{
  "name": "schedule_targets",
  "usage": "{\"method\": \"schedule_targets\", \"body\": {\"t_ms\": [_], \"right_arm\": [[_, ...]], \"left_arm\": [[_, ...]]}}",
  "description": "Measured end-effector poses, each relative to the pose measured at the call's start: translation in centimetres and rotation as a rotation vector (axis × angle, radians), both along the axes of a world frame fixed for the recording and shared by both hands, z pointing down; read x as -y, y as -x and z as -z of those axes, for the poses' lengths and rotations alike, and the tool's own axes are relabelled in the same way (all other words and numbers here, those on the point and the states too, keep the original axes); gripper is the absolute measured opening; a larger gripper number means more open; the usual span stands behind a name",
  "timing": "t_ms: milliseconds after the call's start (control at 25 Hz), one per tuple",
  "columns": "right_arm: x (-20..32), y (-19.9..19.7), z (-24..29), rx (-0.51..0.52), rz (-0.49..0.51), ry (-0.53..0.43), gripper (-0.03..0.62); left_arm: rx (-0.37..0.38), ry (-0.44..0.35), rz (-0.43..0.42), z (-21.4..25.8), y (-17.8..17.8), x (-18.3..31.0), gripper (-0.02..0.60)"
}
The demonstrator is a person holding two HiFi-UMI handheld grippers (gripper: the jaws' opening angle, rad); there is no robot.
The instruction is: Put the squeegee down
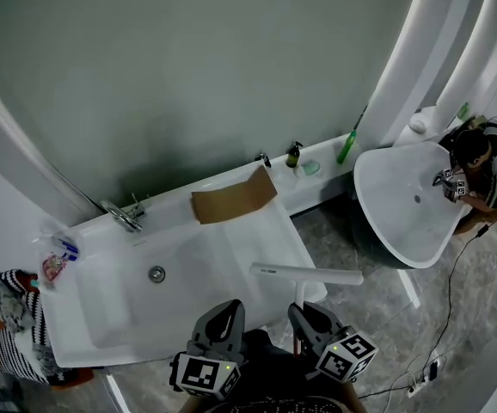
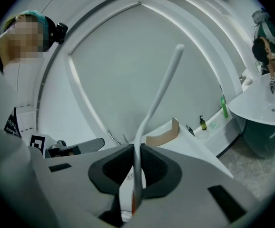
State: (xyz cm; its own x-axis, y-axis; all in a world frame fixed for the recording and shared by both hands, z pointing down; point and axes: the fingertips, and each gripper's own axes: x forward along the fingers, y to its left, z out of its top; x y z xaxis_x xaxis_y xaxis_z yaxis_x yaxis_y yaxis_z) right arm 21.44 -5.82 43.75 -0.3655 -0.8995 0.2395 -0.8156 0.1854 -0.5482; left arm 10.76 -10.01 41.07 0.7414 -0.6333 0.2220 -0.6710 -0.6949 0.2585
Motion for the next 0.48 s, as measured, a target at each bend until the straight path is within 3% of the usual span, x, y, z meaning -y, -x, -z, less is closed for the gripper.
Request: {"method": "schedule_targets", "body": {"t_ms": [480], "right_arm": [[1.5,-0.3,-0.8,0.019,0.08,0.025,0.054]], "left_arm": [[0.014,0.015,0.073,-0.6,0.0,-0.1,0.006]]}}
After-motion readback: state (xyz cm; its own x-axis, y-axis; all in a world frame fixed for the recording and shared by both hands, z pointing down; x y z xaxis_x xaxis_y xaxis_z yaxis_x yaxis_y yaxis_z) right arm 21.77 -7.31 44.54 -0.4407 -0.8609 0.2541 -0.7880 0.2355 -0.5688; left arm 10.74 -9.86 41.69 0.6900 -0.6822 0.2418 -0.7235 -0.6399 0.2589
